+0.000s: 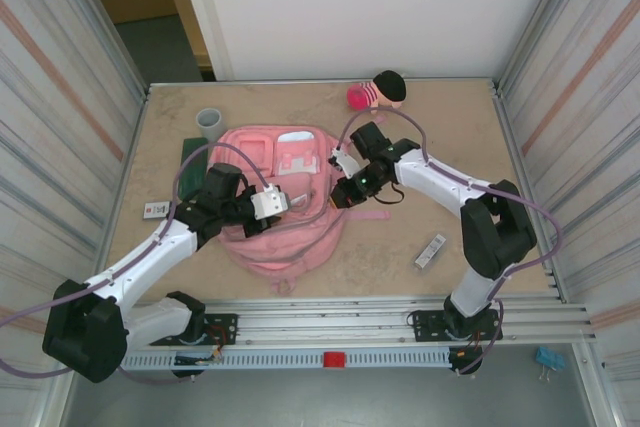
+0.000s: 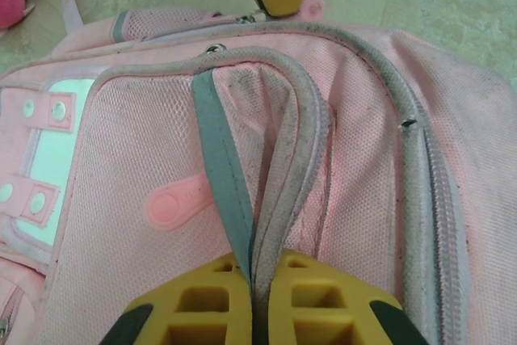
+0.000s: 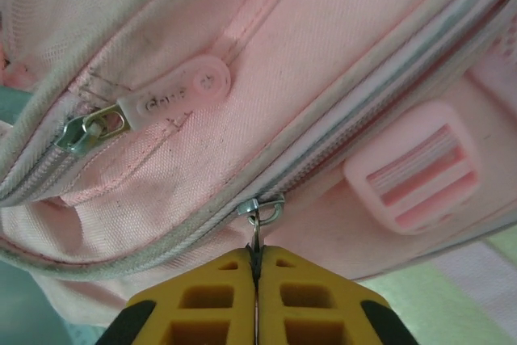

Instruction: Pack books, pencil case, and school supplies into a backpack

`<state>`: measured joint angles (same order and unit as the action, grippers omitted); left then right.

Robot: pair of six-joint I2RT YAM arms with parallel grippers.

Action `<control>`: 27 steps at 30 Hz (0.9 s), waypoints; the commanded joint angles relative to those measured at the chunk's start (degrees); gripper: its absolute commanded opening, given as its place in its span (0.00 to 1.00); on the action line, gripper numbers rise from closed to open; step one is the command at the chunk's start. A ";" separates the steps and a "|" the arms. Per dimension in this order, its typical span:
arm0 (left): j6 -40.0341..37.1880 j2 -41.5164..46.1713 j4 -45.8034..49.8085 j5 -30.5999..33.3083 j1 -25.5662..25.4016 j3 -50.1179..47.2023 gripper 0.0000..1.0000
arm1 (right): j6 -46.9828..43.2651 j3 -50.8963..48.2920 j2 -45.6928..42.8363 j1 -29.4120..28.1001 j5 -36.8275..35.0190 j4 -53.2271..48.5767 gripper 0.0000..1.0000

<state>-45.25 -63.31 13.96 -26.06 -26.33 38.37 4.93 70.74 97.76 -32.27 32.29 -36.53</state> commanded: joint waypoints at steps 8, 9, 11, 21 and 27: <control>0.83 3.98 -5.43 -4.83 0.14 -0.26 0.00 | 7.87 -6.49 -0.33 4.12 16.39 13.88 0.40; 0.86 4.04 -5.34 -4.81 0.16 -0.24 0.00 | 8.15 -6.65 -0.43 4.28 16.55 14.18 0.38; 1.14 4.08 -5.64 -4.20 0.18 -0.26 0.00 | 8.34 -6.81 -0.84 4.41 16.31 14.07 0.26; 11.46 2.99 -10.97 1.26 0.05 0.73 0.00 | 9.45 -8.31 -7.29 3.47 13.85 12.53 0.00; 16.25 1.66 -14.61 5.60 -1.08 1.32 0.00 | 14.41 -9.68 -12.29 -0.79 13.76 14.66 0.00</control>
<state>-33.95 -61.84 7.40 -23.38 -26.98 37.78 15.99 62.33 88.07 -31.07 45.25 -22.72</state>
